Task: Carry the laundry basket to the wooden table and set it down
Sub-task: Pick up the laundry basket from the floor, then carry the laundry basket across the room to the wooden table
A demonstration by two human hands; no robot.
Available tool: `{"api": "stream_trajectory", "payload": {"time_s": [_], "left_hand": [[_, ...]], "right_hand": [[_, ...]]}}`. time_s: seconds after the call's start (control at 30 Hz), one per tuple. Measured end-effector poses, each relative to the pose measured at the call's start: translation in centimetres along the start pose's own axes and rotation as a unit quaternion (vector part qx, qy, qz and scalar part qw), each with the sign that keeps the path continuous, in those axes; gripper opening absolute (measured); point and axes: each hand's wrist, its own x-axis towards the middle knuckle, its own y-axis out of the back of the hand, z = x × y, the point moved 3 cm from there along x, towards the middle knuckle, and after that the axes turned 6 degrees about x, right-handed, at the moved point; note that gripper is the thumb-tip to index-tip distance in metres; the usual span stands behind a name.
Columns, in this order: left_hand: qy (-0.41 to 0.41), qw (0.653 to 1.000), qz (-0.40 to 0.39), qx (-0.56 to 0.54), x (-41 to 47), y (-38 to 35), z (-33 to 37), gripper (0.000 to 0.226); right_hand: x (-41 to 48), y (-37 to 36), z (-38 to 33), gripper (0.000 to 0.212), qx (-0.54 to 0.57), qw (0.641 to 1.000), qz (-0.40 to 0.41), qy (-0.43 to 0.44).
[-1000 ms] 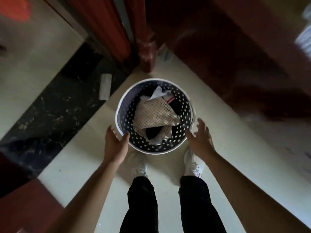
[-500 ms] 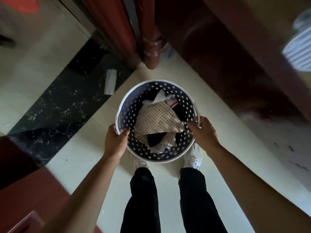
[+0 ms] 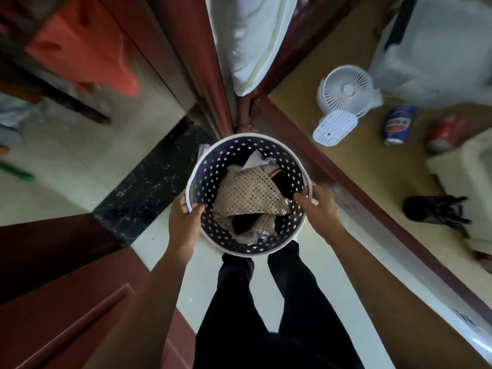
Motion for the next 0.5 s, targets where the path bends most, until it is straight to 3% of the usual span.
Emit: {"api": "stream_trajectory", "payload": {"time_s": [0.1,0.3,0.4,0.5], "left_hand": [[-0.047,0.997,-0.014,-0.052,-5.4,3.9,3.6,0.058],[-0.184,0.969,-0.06,-0.152,-14.8,7.9,9.9,0.047],[-0.262,0.952,-0.09,-0.127,-17.3,7.9,11.8,0.059],[-0.309,0.941,-0.121,-0.066,-17.9,6.5,13.9,0.066]], "right_hand": [[-6.2,3.6,-4.1,0.032,0.052,0.998,0.03,0.033],[-16.1,8.6,-8.2,0.047,0.182,0.977,0.098,0.054],[-19.1,10.1,-8.7,0.046,0.198,0.968,0.134,0.076],[-21.2,11.0,-7.7,0.031,0.21,0.955,0.193,0.085]]}}
